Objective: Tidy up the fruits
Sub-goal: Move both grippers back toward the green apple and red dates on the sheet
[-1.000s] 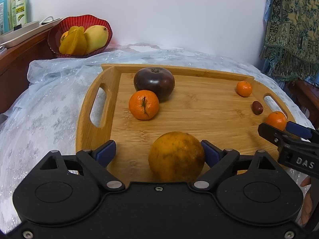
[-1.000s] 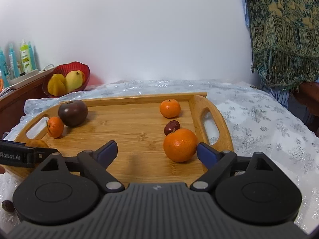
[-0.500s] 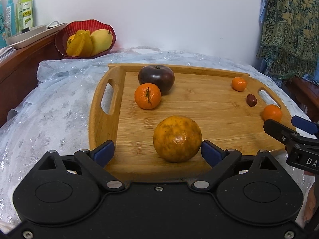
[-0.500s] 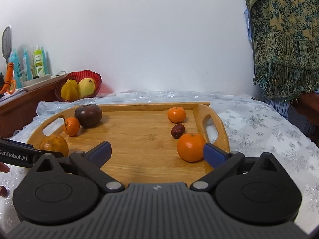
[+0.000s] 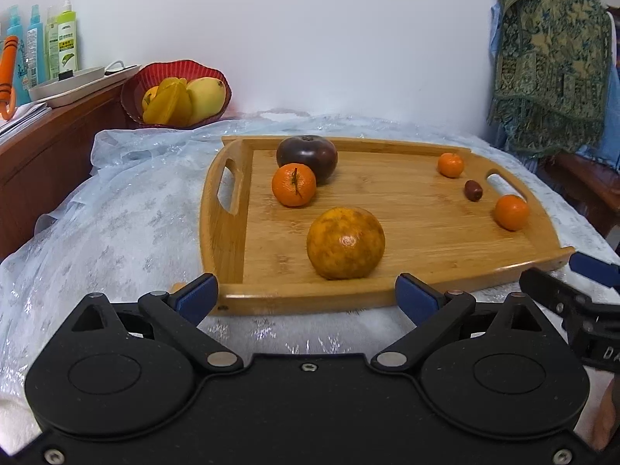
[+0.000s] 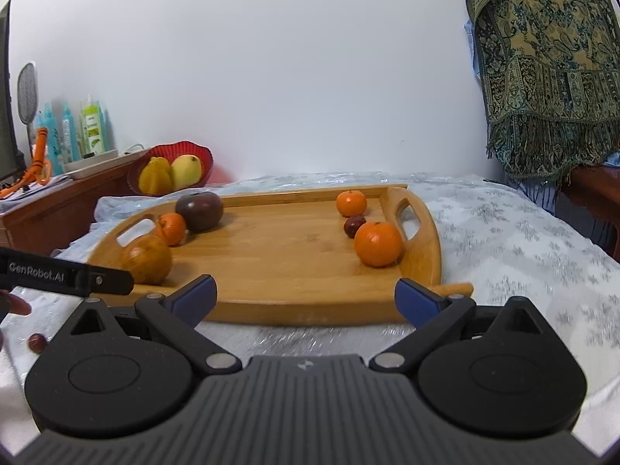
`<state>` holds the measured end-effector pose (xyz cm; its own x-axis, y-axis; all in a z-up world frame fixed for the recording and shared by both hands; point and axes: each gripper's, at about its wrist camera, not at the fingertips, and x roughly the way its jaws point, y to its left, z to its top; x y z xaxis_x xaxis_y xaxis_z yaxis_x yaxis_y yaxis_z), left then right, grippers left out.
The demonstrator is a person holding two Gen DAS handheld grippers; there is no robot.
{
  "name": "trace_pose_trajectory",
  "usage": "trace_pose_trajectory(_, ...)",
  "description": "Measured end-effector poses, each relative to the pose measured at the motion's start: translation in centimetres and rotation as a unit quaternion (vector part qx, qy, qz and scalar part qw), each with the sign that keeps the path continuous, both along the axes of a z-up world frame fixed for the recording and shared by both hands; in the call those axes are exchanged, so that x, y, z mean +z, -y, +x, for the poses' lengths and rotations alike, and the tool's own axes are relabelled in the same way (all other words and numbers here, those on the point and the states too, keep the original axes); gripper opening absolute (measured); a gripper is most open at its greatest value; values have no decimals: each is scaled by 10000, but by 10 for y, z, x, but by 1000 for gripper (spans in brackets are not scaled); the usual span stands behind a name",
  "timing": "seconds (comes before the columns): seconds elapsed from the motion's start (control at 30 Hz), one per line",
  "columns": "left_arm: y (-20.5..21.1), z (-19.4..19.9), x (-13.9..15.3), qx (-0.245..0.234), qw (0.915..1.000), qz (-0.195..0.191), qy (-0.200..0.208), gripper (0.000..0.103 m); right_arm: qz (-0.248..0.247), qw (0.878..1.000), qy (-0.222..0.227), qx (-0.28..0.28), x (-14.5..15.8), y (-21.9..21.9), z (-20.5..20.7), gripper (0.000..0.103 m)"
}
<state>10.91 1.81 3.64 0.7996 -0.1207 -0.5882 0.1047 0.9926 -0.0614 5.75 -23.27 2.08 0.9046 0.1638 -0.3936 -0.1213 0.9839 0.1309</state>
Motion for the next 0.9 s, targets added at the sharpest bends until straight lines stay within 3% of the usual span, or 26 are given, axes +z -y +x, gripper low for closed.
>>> trace_pose_trajectory(0.17,-4,-22,-1,7,9999,-21,119,99,70,10000,-30,47,-2,-6,-20,103)
trace_pose_trajectory(0.33,-14,-50,-7,46,9993,-290,214,100,195,9998,-41,75,-5,-13,-42,103)
trace_pose_trajectory(0.53,-19,-79,-14,46,9990,-140,410,101,-15,9998,41,186,-7,-30,-69,103)
trace_pose_trajectory(0.73,-28,-94,-22,-36,9991,-270,332,101,-138,9995,95,265,-11,-45,-87,103)
trace_pose_trajectory(0.9,-32,-95,-27,16,9995,-175,252,93,-230,9987,112,447,-13,-58,-93,101)
